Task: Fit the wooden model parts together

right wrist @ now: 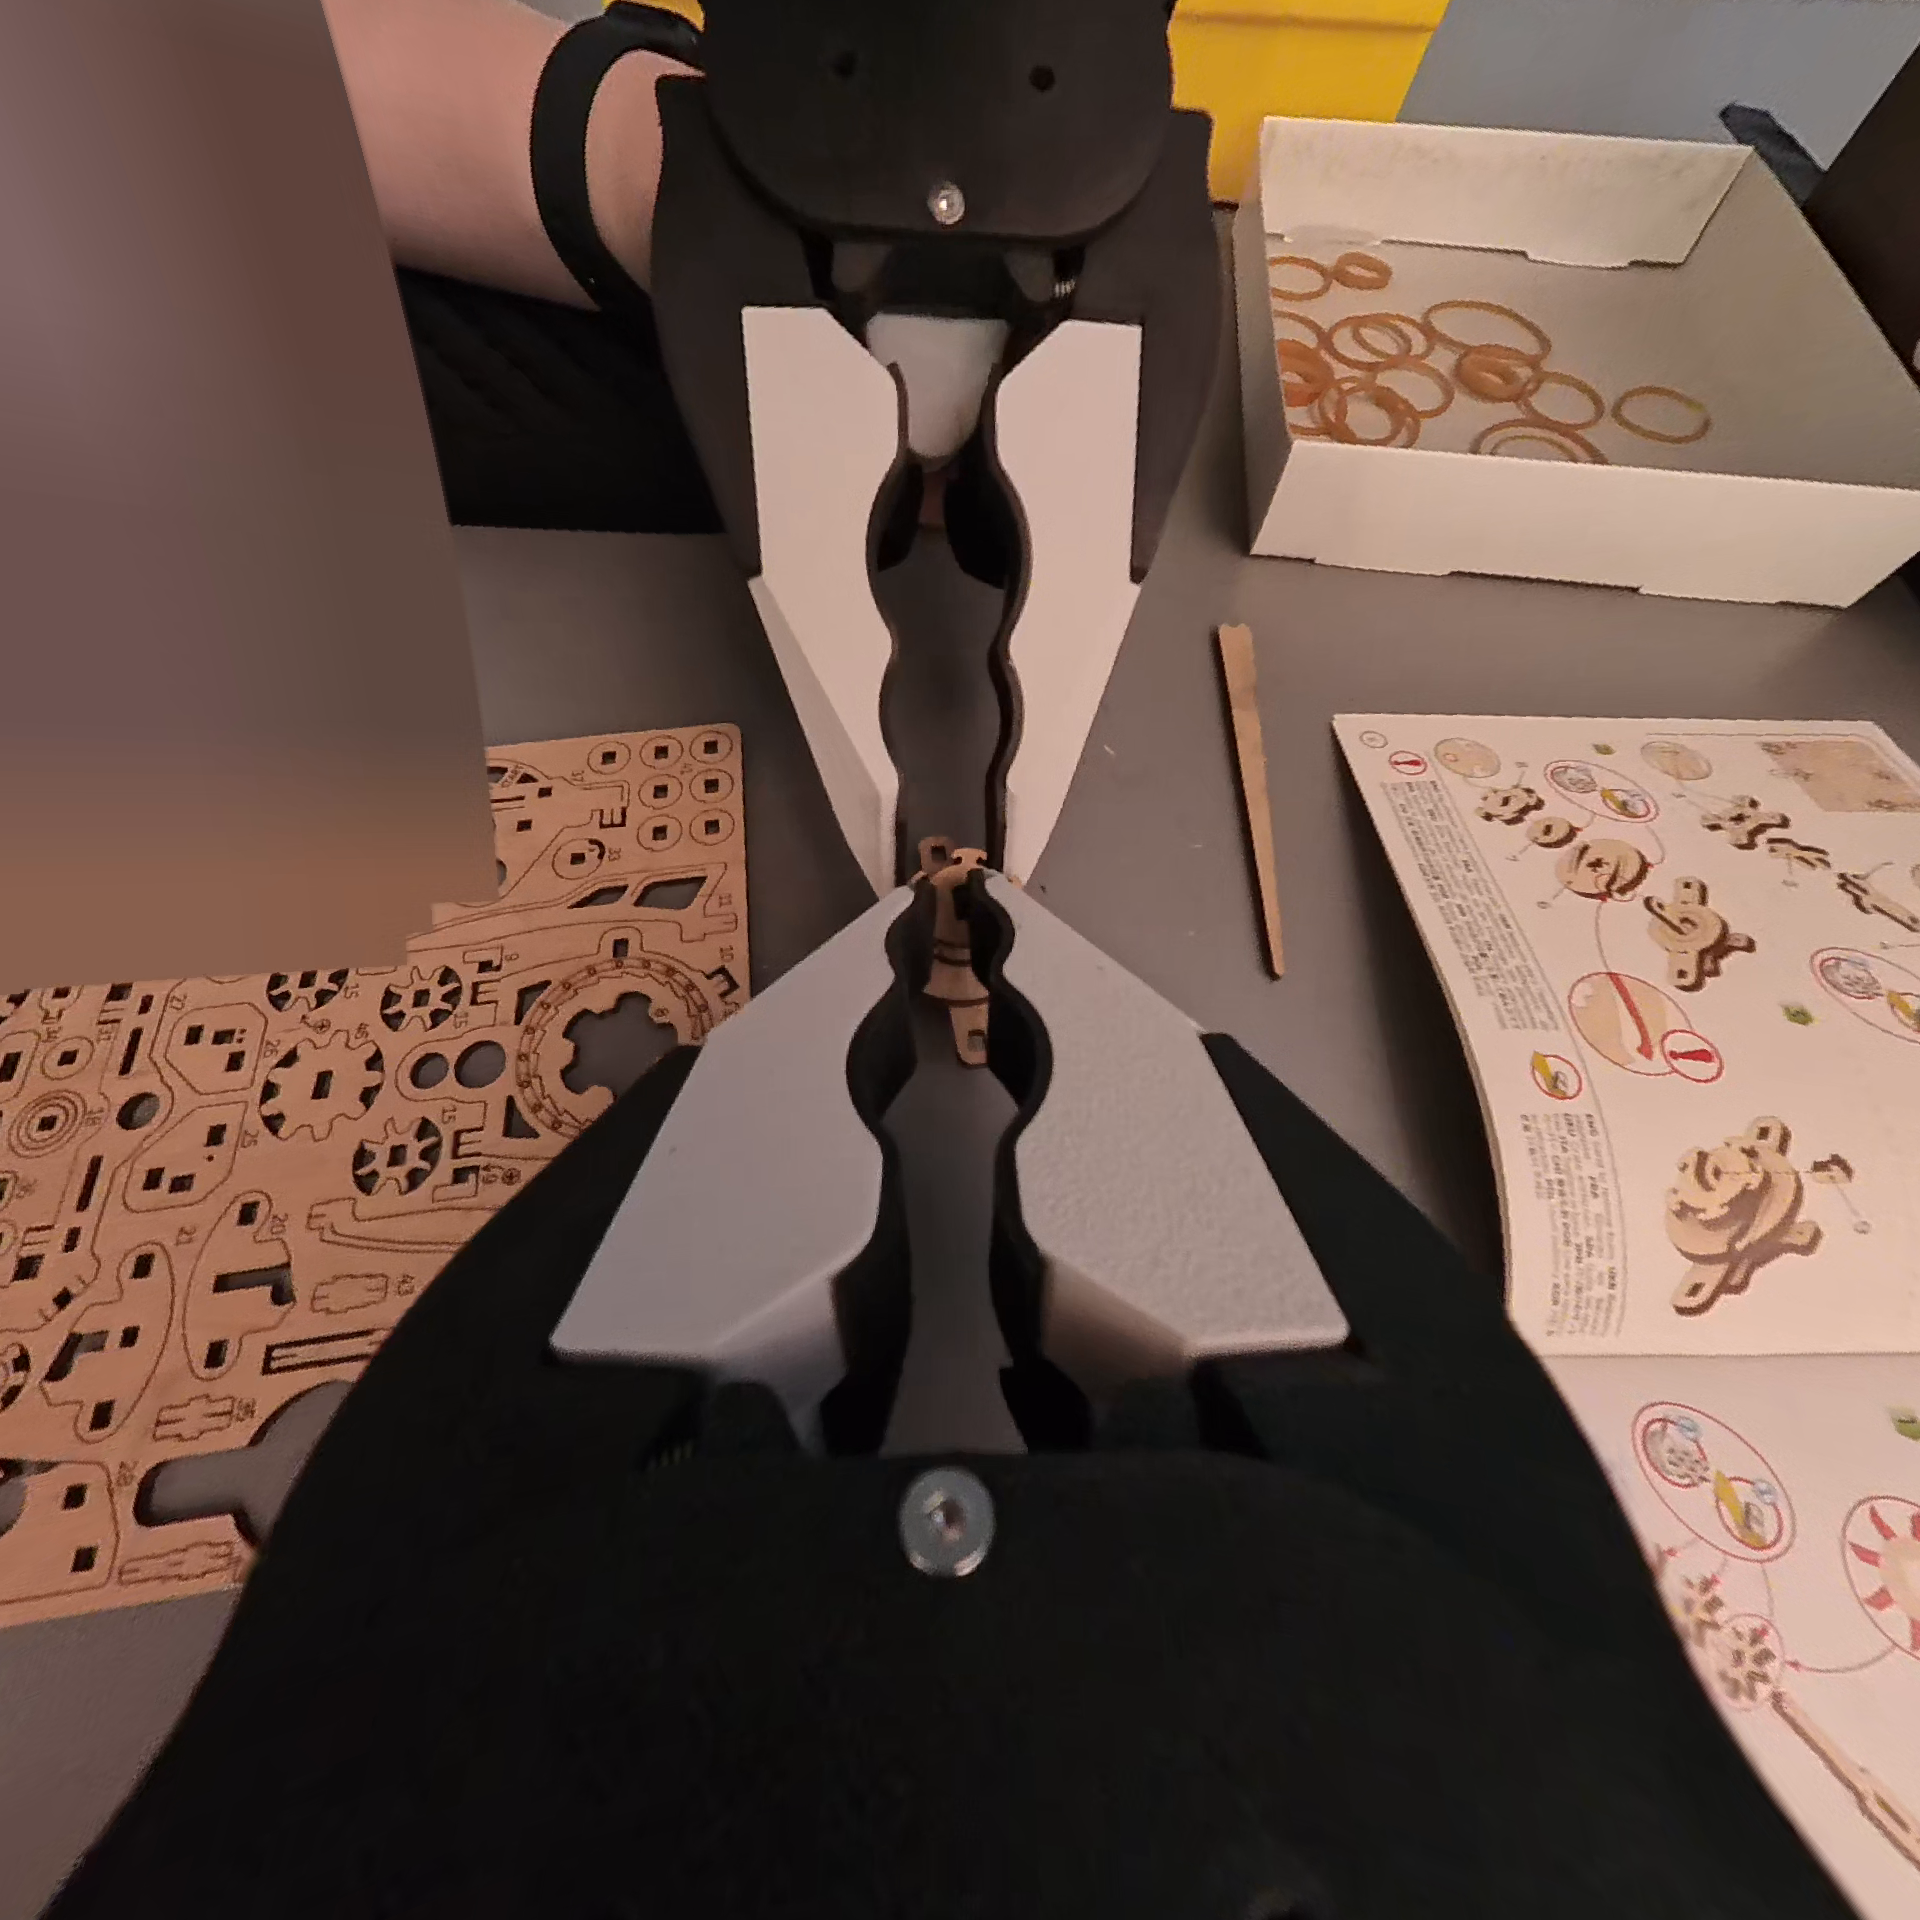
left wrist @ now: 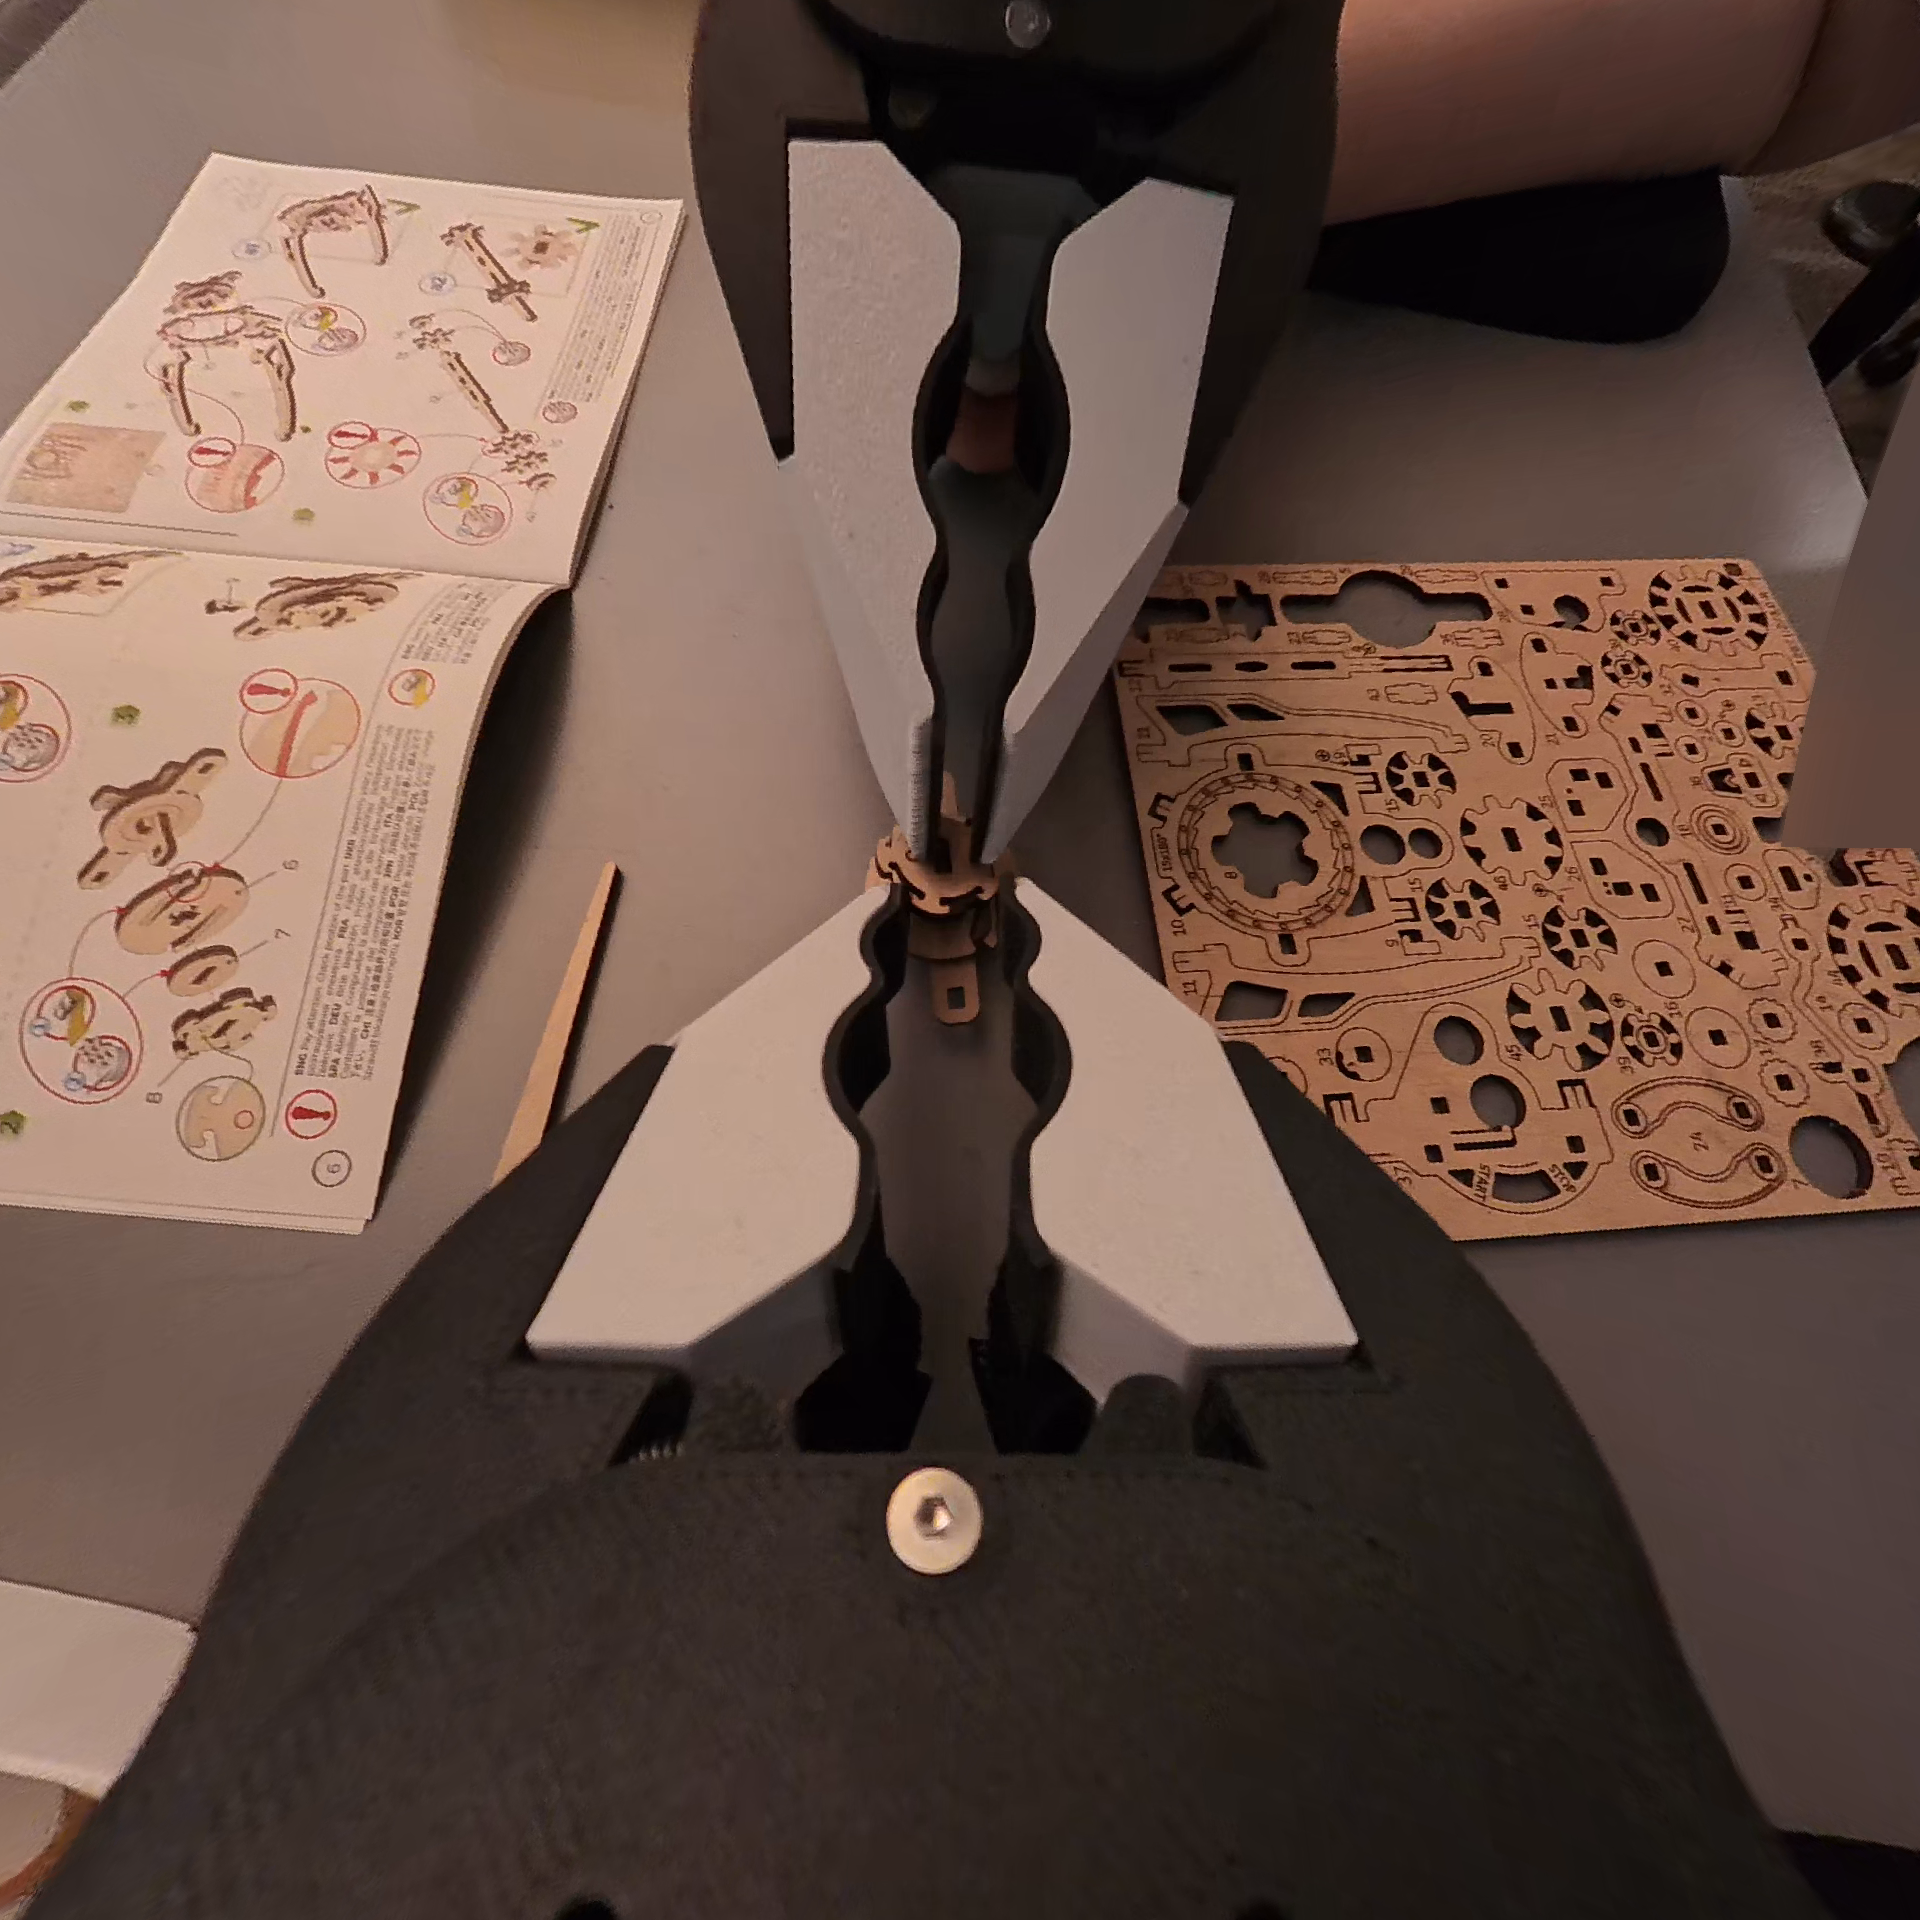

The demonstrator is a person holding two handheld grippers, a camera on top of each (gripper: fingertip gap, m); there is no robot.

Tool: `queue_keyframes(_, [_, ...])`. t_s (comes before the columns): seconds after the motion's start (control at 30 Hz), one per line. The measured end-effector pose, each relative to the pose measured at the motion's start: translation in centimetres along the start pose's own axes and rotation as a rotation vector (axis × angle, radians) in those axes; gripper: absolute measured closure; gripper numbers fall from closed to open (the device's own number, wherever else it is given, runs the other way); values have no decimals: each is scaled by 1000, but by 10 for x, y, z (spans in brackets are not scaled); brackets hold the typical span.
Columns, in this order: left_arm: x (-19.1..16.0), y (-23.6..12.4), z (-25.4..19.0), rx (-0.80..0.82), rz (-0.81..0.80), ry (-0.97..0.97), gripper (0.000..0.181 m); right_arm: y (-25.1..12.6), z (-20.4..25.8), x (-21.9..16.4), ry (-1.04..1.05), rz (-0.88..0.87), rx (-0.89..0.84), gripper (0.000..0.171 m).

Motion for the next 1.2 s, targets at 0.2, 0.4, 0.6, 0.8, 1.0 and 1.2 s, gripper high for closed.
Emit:
queue_keyframes(0.2, [-1, 1, 2, -19, -11, -37, 165, 1, -2, 0, 61, 13, 30, 164])
queue_keyframes(0.4, [-2, 1, 5, -43, -16, -72, 164, 2, -1, 3, 88, 50, 20, 163])
queue_keyframes(0.6, [-1, 1, 2, -47, -22, -60, 163, 3, 0, 1, 104, 42, 69, 167])
queue_keyframes(0.8, [-1, 1, 4, -96, -17, -100, 163, -8, -2, 5, 56, -68, 58, 160])
queue_keyframes(1.0, [-1, -3, 6, -71, -16, -71, 146, -12, -5, 1, 25, -51, 48, 159])
queue_keyframes(1.2, [5, -10, 1, -56, -66, 12, 154, -6, -2, -2, 16, -6, 70, 160])
Point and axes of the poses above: each gripper's, where its closed fingertips meet, y out along the fingers, x out of its top, z = x × y across the jaws, the point moved 10 cm from there along -y, back along the fingers, and after that the axes turned 2 degrees about x, right-handed, at the moved point
